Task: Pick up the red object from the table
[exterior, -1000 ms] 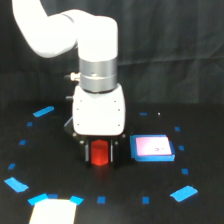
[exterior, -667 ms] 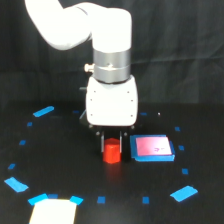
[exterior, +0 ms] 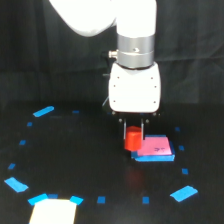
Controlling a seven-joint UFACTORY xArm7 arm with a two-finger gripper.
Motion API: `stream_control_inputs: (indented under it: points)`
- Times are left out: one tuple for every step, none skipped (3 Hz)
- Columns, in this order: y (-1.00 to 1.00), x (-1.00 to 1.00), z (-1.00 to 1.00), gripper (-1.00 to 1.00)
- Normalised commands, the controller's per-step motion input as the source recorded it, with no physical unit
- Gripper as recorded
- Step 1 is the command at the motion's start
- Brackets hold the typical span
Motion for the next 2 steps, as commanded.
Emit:
stream_control_inputs:
  points:
    - [-0.14, 0.38, 1.0, -0.89]
    - [-0.11, 0.29, 1.0, -0.98]
